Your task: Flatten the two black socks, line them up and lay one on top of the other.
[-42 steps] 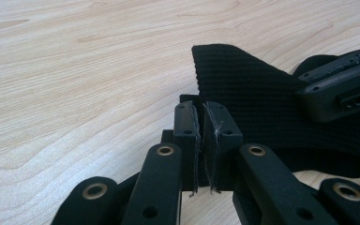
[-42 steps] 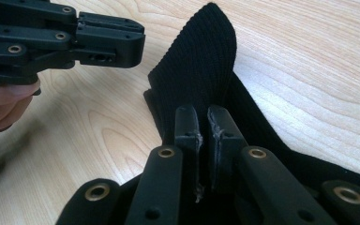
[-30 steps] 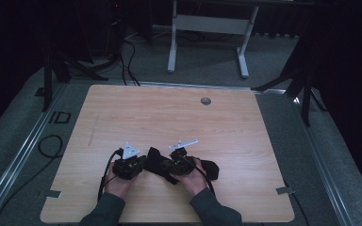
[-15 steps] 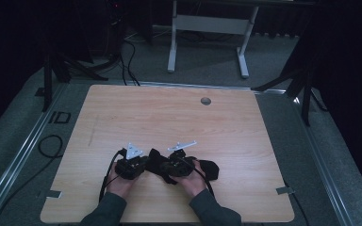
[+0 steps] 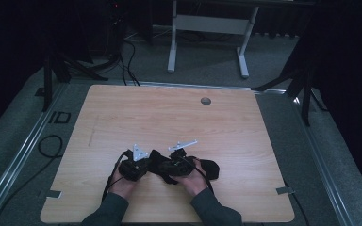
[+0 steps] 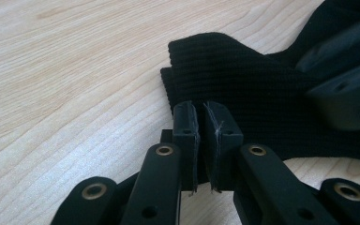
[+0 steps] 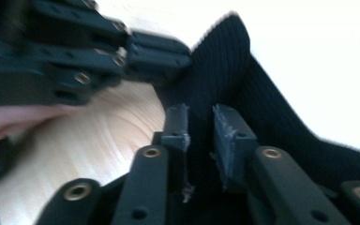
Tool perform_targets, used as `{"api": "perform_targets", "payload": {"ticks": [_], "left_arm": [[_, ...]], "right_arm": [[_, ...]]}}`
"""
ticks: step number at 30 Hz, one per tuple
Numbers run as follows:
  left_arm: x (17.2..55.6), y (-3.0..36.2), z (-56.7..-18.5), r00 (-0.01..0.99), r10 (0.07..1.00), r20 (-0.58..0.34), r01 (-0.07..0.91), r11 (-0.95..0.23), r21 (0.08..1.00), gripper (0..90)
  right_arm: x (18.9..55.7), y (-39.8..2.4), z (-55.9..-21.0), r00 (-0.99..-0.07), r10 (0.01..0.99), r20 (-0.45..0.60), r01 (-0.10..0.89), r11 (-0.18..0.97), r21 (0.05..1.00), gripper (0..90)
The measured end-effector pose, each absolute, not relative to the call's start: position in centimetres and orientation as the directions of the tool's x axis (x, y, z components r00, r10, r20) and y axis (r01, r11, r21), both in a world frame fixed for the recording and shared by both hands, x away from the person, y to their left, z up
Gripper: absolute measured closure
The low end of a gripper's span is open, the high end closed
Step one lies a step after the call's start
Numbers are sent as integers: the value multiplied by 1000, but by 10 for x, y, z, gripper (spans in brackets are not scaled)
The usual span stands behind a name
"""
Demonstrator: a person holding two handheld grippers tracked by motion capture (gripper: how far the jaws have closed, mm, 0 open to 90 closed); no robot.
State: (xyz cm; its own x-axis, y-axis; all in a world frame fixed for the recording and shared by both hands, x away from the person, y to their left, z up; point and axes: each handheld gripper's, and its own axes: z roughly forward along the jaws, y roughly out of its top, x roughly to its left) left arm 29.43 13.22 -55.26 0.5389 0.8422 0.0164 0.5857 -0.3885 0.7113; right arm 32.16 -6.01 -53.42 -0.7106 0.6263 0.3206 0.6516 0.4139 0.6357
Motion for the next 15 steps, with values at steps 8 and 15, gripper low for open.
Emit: {"api": "perform_targets", "payload": {"ticks": [8,15], "left_arm": [[295,133,-553,538,843,8,590,-383,711,838],[294,133,-553,536,844,9,591,-382,711,840]], "right_arm": [[325,-84,-503,-710,642,290,617,367,696,685],[327,-109,-494,-707,682,188,587,416,695,662]]}}
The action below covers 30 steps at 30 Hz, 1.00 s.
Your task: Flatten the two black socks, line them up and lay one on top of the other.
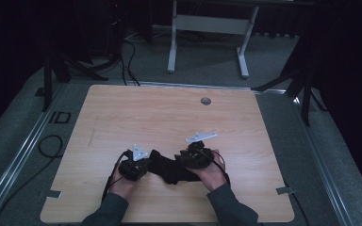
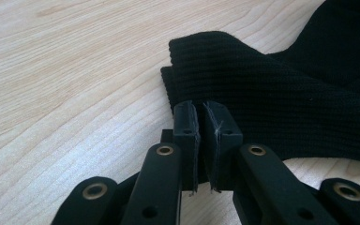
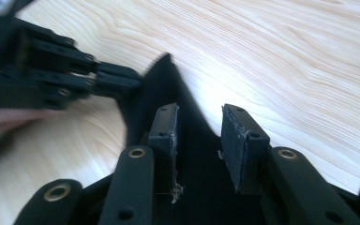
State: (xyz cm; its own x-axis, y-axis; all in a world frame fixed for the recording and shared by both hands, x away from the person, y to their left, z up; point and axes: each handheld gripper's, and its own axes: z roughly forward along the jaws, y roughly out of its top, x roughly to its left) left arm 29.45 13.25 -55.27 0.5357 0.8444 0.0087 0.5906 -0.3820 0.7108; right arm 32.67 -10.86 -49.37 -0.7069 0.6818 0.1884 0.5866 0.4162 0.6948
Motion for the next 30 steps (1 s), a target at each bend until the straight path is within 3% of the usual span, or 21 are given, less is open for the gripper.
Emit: {"api": "perform_targets", "payload": {"ticks": [9,14,30], "left_arm": [[294,133,-553,535,845,3,594,-378,710,841],[294,133,-553,534,845,3,595,-379,709,841],[294,134,-553,533,846,-1,596,-375,710,841]], "right_arm": [[332,-147,-501,-623,775,108,626,411,663,654],[334,-163,-511,-590,798,123,668,397,629,675],[342,-152,-541,-563,808,172,729,389,563,668]]}}
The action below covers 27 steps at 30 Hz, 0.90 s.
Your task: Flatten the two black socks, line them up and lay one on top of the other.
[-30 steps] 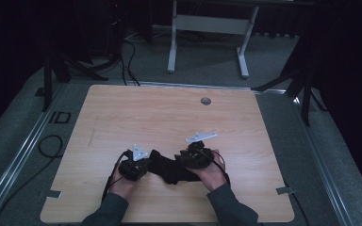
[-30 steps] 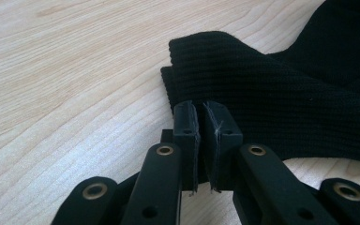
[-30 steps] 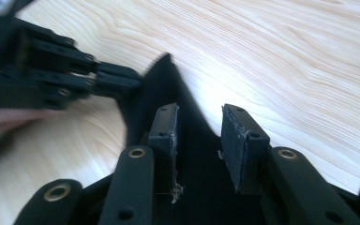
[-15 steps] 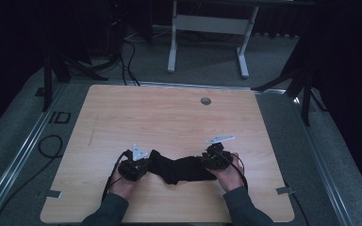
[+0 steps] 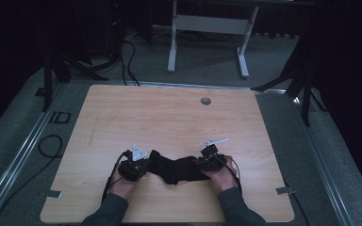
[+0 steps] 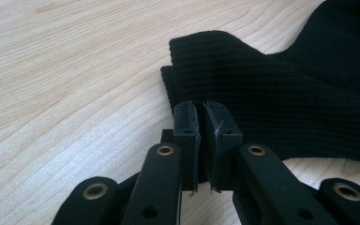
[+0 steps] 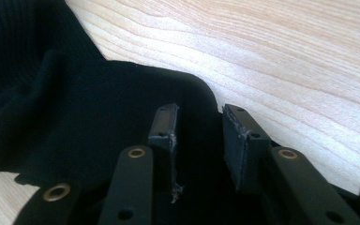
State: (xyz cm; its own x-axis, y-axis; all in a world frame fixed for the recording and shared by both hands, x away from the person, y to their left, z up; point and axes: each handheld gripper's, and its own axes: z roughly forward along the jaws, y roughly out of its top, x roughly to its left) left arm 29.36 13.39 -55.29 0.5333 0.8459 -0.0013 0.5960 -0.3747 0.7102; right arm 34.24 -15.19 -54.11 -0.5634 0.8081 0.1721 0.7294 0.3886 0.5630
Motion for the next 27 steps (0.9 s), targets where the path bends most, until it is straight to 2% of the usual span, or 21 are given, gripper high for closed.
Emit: {"api": "perform_targets", "payload": {"ticks": [7,17,27], "left_arm": [[294,134,-553,531,847,-5,598,-371,710,841],[294,134,-553,531,847,-4,598,-372,710,842],[294,134,-553,532,847,-4,598,-373,709,843]], "right_arm": [[342,-150,-541,-561,810,170,728,385,567,844],[325,-163,-517,-562,802,200,693,326,642,855],[310,-186,-497,-539,826,162,668,303,680,854]]}}
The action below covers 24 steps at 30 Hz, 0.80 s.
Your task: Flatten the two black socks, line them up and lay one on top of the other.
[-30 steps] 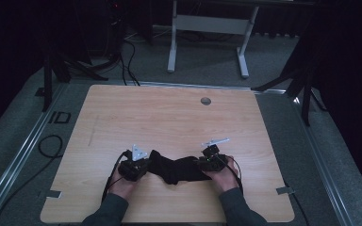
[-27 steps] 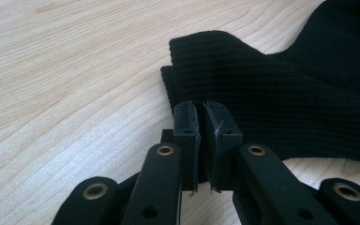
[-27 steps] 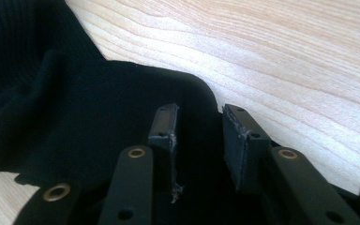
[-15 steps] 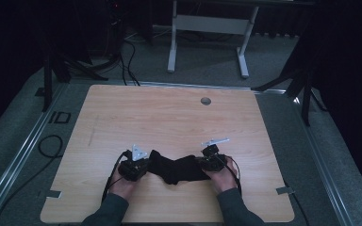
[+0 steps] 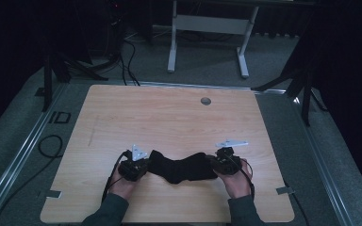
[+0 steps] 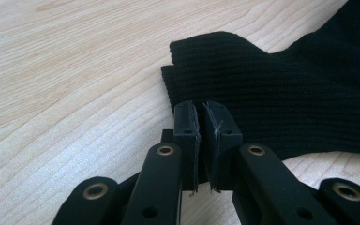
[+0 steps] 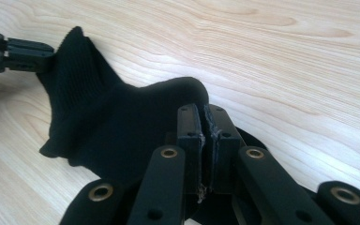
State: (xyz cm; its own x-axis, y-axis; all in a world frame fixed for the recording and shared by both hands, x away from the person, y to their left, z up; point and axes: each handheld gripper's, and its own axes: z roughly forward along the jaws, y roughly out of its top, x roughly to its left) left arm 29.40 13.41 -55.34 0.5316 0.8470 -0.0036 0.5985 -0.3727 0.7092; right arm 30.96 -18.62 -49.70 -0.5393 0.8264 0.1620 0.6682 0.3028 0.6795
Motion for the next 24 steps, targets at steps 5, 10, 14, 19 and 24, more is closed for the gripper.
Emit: {"api": "perform_targets", "payload": {"ticks": [5,10,14,19,24], "left_arm": [[294,134,-553,532,847,-2,598,-374,709,843],[293,134,-554,532,847,-5,599,-372,709,842],[293,134,-554,531,847,-4,599,-372,709,842],[293,134,-553,531,848,0,599,-374,708,842],[293,134,-553,531,848,0,598,-375,709,841]], "right_arm": [[307,-200,-497,-514,842,166,675,277,684,854],[309,-214,-496,-482,857,180,687,243,685,853],[312,-218,-502,-472,863,177,698,244,673,849],[317,-215,-518,-464,870,165,730,270,628,837],[322,-215,-535,-448,875,183,756,261,600,829]]}}
